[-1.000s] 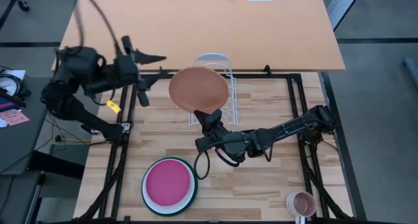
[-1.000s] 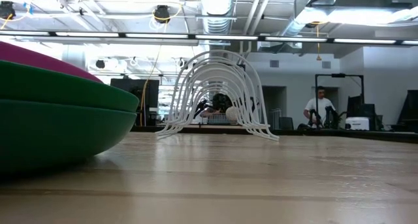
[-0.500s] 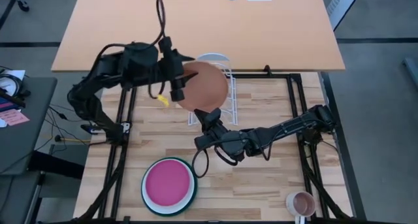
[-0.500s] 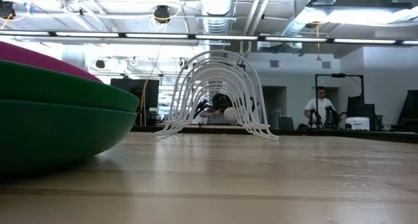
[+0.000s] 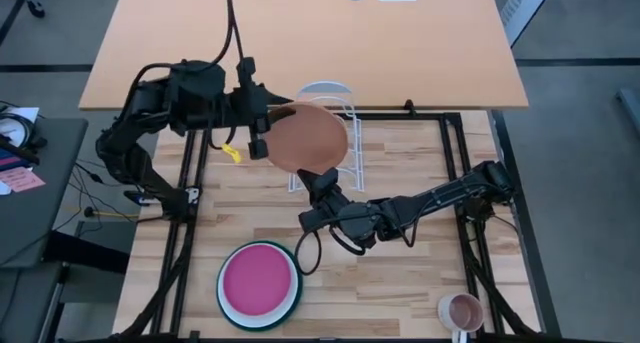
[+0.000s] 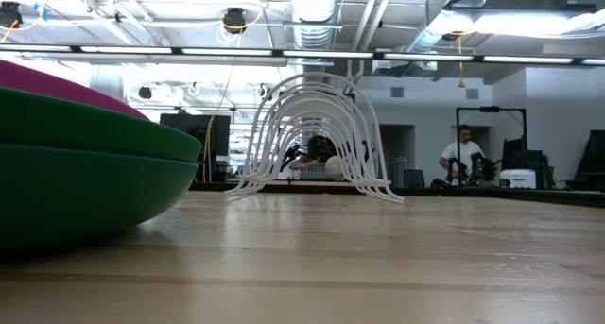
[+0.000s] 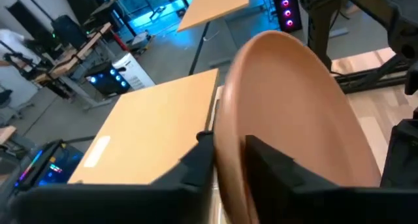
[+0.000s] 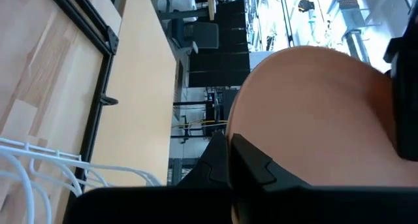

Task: Sort dishes
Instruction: Put the orange plate on the dish rack

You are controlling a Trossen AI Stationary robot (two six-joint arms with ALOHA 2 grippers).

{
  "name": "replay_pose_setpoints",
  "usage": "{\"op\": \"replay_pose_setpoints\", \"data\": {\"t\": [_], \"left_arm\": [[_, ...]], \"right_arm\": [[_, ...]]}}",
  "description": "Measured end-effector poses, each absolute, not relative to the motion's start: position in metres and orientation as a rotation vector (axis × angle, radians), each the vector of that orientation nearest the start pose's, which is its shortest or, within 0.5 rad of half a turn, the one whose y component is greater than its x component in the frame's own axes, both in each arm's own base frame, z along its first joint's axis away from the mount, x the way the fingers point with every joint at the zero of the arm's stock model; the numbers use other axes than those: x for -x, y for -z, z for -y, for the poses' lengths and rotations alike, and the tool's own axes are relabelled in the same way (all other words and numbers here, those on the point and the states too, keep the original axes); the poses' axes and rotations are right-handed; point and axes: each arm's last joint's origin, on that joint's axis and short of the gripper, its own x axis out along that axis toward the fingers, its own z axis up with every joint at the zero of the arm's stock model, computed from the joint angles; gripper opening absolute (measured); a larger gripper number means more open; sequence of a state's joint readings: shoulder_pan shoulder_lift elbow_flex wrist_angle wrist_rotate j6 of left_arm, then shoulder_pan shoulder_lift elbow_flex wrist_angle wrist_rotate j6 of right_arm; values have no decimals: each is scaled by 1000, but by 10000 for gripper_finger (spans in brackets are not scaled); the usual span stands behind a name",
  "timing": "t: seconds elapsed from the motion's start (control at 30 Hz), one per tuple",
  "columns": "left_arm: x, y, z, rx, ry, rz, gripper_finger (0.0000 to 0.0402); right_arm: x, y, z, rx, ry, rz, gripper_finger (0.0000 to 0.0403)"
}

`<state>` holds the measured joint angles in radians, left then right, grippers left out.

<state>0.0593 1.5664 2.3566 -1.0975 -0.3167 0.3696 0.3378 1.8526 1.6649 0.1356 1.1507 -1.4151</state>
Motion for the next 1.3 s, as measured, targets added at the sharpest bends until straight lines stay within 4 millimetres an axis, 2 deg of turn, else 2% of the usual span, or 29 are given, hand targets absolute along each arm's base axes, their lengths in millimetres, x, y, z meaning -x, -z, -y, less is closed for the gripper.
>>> {"op": "replay_pose_setpoints", "data": {"t": [0.1, 0.23, 0.67, 0.97, 1.13, 1.3], "left_arm": [[-238, -556, -23, -397, -313, -368, 15], [-236, -556, -23, -398, -315, -368, 24], [-237, -555, -23, -413, -316, -378, 13], [-232, -555, -26, -462, -424, -415, 13], [-231, -557, -26, -451, -424, -404, 13], [-232, -555, -26, -430, -427, -404, 13]], "right_arm": [[-411, -364, -114, 1373, 646, -622, 0], [-411, -364, -112, 1360, 649, -622, 0], [-412, -361, -108, 1321, 648, -620, 27], [-405, -363, -130, 1299, 620, -566, 79], [-401, -364, -141, 1325, 596, -555, 106], [-393, -371, -160, 1333, 593, -502, 122]]}}
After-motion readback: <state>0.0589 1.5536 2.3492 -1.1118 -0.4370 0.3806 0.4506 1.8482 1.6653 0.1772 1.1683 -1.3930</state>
